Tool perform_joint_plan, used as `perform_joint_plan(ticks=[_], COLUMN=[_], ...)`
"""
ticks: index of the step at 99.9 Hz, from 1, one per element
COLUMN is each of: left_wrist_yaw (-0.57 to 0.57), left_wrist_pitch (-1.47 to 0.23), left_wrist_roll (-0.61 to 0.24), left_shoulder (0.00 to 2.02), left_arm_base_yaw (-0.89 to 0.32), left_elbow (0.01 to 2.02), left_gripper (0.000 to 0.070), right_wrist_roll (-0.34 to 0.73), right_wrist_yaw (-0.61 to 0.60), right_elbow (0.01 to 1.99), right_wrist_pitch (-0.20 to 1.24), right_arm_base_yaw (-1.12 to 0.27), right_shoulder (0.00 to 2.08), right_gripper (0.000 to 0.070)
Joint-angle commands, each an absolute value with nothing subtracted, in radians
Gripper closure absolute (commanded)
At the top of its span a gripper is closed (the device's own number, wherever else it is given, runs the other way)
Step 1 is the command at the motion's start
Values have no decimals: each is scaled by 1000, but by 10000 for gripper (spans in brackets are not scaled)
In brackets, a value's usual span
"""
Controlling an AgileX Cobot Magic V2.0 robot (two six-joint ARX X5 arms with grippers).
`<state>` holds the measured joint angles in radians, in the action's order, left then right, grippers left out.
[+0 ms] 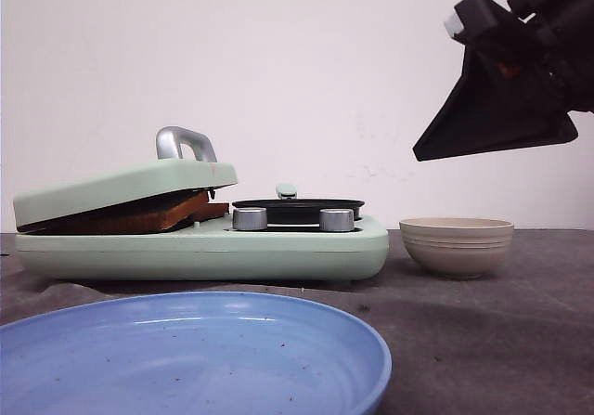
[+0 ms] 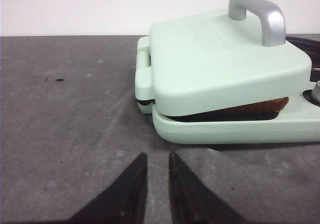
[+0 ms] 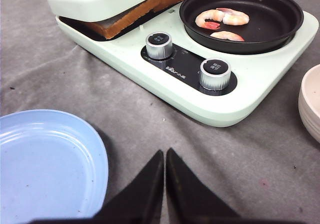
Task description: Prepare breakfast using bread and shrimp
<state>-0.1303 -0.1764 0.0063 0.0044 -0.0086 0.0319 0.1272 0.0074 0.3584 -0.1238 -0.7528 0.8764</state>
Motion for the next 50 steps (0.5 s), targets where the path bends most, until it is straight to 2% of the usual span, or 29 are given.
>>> perform_joint_plan(ticks=[1, 17, 27, 43, 50], left_wrist_yaw=[-130, -130, -130, -130, -130], left_wrist_pitch=[-181, -181, -181, -181, -181], left_wrist_roll=[15, 14, 14, 14, 14], left_shoulder=[3, 3, 3, 3, 3], left_arm_base_yaw=[-8, -8, -8, -8, -8], left_elbow=[14, 14, 14, 14, 14], left_gripper=[700, 700, 700, 700, 700], right_wrist_roll=[124, 123, 119, 74, 29], right_wrist_yaw=[8, 12, 22, 114, 108], right_elbow=[361, 361, 361, 360, 352], right_wrist_pitch=[-134, -134, -85, 137, 217], right_arm_base_yaw=[-762, -761, -754, -635, -553], right_shoulder=[881, 837, 767, 583, 487], right_gripper=[700, 700, 700, 700, 700])
